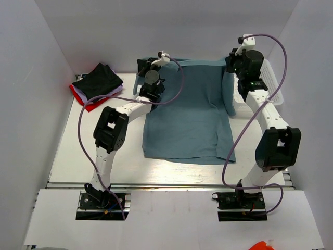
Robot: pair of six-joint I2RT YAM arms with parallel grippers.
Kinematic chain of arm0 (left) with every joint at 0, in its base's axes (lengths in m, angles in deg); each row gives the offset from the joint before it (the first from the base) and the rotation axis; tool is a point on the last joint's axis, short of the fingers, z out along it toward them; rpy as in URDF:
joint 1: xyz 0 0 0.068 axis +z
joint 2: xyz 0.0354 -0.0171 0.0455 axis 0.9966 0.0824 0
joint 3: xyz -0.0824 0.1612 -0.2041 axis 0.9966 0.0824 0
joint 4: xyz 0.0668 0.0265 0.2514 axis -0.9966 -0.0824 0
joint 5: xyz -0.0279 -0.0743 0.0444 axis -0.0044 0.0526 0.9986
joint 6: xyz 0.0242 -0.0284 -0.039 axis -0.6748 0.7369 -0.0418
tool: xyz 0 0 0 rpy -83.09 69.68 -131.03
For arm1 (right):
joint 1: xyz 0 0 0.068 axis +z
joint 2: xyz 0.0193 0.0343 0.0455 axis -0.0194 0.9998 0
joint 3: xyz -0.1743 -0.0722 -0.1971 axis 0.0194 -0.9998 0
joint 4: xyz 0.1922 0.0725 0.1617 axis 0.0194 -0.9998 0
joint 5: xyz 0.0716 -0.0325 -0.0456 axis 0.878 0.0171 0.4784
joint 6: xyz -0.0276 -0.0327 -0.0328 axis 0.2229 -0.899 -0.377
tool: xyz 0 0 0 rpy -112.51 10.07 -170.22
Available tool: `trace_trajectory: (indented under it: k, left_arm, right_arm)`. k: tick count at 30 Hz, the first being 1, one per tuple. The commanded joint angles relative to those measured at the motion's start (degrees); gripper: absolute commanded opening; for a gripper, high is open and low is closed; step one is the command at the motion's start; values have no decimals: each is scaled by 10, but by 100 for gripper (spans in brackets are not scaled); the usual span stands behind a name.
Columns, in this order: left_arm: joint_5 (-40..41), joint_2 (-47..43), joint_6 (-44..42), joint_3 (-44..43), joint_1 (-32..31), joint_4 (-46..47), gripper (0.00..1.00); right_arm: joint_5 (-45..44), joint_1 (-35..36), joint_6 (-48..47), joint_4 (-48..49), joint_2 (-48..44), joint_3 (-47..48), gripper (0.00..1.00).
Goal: Fold and stack the t-shirts
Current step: Flatten out the tshirt
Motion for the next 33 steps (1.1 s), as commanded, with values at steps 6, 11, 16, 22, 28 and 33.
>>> trace_trajectory:
  k: [6, 11, 16, 22, 28, 33]
  left_arm:
    - [50, -213, 19, 43, 21, 24, 0]
    - [15, -352, 93, 97, 11, -55, 0]
    - [-179, -574, 307, 156, 18, -273, 0]
    - [-359, -696, 356, 113, 12, -410, 0]
    - [-404, -752, 363, 59, 18, -454, 0]
    - [-484, -784, 380, 3, 18, -502, 0]
  right_arm:
    - [-63, -15, -17, -3, -178, 26, 0]
    - [-11, -16, -17, -47, -265, 33, 0]
    - [-14, -17, -21, -68, -367, 48, 0]
    - [16, -18, -28, -143, -417, 153, 0]
    - [13, -17, -26, -159, -452, 232, 0]
    - [12, -17, -21, -158, -484, 245, 0]
